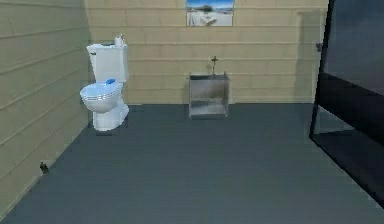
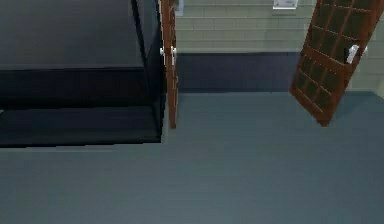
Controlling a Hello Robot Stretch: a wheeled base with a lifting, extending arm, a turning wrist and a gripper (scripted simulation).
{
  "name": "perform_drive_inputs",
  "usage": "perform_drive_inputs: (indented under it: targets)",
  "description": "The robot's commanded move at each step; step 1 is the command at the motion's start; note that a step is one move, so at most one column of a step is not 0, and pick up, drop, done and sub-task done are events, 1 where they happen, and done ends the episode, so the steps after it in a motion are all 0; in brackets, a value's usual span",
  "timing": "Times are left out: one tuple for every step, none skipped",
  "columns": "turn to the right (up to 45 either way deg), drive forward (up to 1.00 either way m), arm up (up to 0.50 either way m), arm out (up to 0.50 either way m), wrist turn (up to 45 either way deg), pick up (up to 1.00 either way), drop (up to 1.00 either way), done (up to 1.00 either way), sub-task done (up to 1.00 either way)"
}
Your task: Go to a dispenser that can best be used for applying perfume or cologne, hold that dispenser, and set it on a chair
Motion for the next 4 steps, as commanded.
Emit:
perform_drive_inputs:
  targets:
    - [-9.0, 0.0, 0.0, 0.0, 0.0, 0.0, 0.0, 0.0, 0.0]
    - [0.0, 1.0, 0.0, 0.0, 0.0, 0.0, 0.0, 0.0, 0.0]
    - [0.0, 1.0, 0.0, 0.0, 0.0, 0.0, 0.0, 0.0, 0.0]
    - [-12.0, 0.0, 0.0, 0.0, 0.0, 0.0, 0.0, 0.0, 0.0]
